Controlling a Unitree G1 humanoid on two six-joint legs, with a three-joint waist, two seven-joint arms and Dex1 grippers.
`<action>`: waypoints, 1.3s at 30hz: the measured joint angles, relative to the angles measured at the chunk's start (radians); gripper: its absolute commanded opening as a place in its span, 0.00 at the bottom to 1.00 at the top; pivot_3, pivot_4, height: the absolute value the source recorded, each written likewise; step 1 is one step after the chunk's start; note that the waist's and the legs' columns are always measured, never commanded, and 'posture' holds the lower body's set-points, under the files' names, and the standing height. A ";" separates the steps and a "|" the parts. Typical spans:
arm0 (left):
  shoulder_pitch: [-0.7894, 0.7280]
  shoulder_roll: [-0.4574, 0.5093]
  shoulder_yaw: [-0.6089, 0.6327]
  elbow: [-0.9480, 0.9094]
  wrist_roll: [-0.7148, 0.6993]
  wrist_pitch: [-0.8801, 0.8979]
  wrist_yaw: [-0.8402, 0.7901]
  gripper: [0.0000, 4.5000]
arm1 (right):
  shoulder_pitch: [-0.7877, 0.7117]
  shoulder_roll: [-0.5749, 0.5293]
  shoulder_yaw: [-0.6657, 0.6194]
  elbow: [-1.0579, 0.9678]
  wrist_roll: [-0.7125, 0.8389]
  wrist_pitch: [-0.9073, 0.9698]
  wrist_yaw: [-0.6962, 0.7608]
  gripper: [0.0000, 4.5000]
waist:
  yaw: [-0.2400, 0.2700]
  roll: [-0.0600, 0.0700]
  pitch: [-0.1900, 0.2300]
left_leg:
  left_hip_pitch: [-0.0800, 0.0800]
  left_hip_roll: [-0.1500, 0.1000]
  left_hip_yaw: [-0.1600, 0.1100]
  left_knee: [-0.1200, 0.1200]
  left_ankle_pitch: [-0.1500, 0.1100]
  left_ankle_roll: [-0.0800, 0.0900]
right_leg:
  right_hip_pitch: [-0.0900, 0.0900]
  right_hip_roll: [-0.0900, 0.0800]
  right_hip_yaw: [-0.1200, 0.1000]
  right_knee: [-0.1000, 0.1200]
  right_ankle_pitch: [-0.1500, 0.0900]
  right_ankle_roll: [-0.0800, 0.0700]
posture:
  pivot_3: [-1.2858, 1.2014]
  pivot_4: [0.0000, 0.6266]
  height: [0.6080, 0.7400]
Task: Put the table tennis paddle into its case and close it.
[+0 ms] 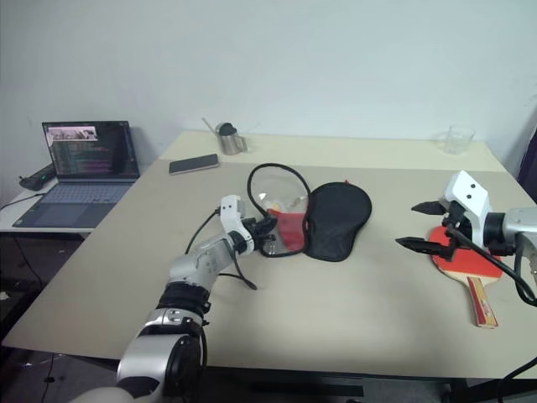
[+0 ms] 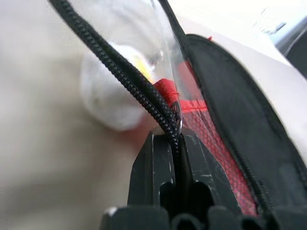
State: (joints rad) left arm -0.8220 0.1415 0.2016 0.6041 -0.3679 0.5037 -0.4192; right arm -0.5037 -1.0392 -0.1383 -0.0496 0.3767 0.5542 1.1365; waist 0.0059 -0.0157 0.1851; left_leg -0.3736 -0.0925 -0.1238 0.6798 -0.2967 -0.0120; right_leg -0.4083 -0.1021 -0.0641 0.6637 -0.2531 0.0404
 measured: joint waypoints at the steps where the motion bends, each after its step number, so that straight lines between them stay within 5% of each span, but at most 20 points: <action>1: 0.011 0.000 0.000 -0.022 -0.002 0.010 0.006 0.01 | 0.000 0.000 0.000 0.000 0.000 0.000 0.000 1.00 | 0.000 0.000 0.000 | 0.000 0.000 0.000 0.000 0.000 0.000 | 0.000 0.000 0.000 0.000 0.000 0.000 | 0.52 0.24 1.00; 17: 0.108 -0.008 -0.001 -0.223 -0.021 0.108 0.103 0.01 | 0.000 0.000 0.000 -0.001 0.000 0.000 0.000 1.00 | 0.003 0.000 0.000 | 0.000 0.000 0.000 0.000 0.000 0.000 | 0.000 0.000 0.000 0.000 0.000 0.000 | 0.52 0.24 1.00; 21: 0.107 -0.008 -0.001 -0.222 -0.022 0.127 0.102 0.23 | 0.000 0.000 0.000 0.001 0.000 0.000 0.000 1.00 | 0.003 0.000 0.000 | 0.000 0.000 0.000 0.000 0.000 0.000 | 0.000 0.000 0.000 0.000 0.000 0.000 | 0.52 0.24 1.00; 30: 0.117 0.064 -0.059 -0.256 0.005 0.126 0.050 0.96 | 0.002 0.001 0.000 0.001 -0.001 0.000 -0.008 1.00 | 0.001 0.000 0.000 | 0.000 0.000 0.000 0.000 0.000 0.000 | 0.000 0.000 0.000 0.000 0.000 0.000 | 0.52 0.24 1.00; 39: 0.274 0.467 -0.143 -0.503 -0.065 0.205 -0.394 0.99 | 0.048 -0.002 -0.017 0.059 -0.086 0.046 -0.189 1.00 | -0.002 0.001 0.000 | 0.000 0.000 0.000 0.000 0.000 0.000 | 0.000 0.000 0.001 0.000 0.000 -0.001 | 0.52 0.24 1.00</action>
State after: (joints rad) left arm -0.5483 0.6089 0.0588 0.1010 -0.4329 0.7083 -0.8132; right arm -0.4562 -1.0417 -0.1557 0.0097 0.2910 0.5999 0.9470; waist 0.0036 -0.0152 0.1849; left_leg -0.3733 -0.0924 -0.1239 0.6795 -0.2966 -0.0118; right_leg -0.4084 -0.1019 -0.0631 0.6638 -0.2527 0.0395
